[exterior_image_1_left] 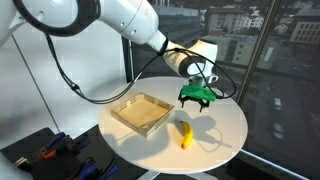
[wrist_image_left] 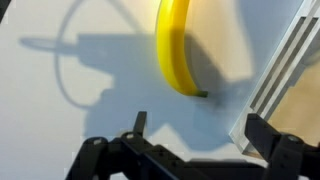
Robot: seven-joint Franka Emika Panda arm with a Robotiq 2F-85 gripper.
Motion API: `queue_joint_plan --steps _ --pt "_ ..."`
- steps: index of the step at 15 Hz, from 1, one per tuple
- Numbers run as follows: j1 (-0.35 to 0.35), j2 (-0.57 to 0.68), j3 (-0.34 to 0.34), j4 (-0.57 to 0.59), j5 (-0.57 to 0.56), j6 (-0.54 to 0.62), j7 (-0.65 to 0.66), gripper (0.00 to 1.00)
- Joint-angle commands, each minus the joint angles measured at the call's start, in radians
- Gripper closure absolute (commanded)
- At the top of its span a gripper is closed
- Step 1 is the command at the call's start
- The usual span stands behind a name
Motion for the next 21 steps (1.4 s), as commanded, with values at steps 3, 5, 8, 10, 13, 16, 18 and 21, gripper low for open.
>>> queue_joint_plan --steps 3,5,8,10,13,16,18,21 --pt "-0.02 0.025 0.022 0.006 0.015 0.039 -0.039 0.0" --pt "-0.02 0.035 0.024 0.008 0.013 0.048 -0.04 0.0" --pt "-0.022 0.047 0.025 0.015 0.011 0.055 -0.039 0.0" --pt "-0.022 0.052 0.025 0.016 0.01 0.061 -0.038 0.0" --pt "-0.022 0.061 0.024 0.019 0.008 0.065 -0.038 0.0" --pt "-0.023 0.065 0.025 0.018 0.008 0.068 -0.038 0.0" --pt "-0.023 0.067 0.025 0.018 0.007 0.067 -0.039 0.0" --pt "-0.025 0.069 0.025 0.02 0.008 0.065 -0.039 0.0"
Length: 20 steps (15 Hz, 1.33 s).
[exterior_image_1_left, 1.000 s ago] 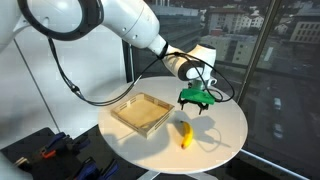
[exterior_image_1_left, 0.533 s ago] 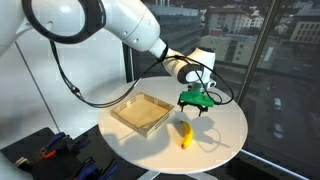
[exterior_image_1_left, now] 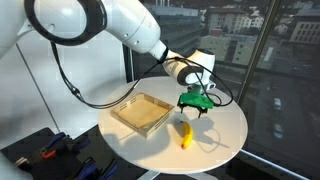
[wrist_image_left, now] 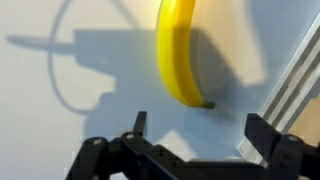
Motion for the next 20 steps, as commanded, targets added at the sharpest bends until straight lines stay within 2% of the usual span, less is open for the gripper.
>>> queue_joint_plan --steps 1,20 --pt "-0.024 0.011 0.02 0.018 0.008 0.007 -0.032 0.0" --pt "-0.007 0.008 0.004 0.005 -0.005 -0.002 0.002 0.0"
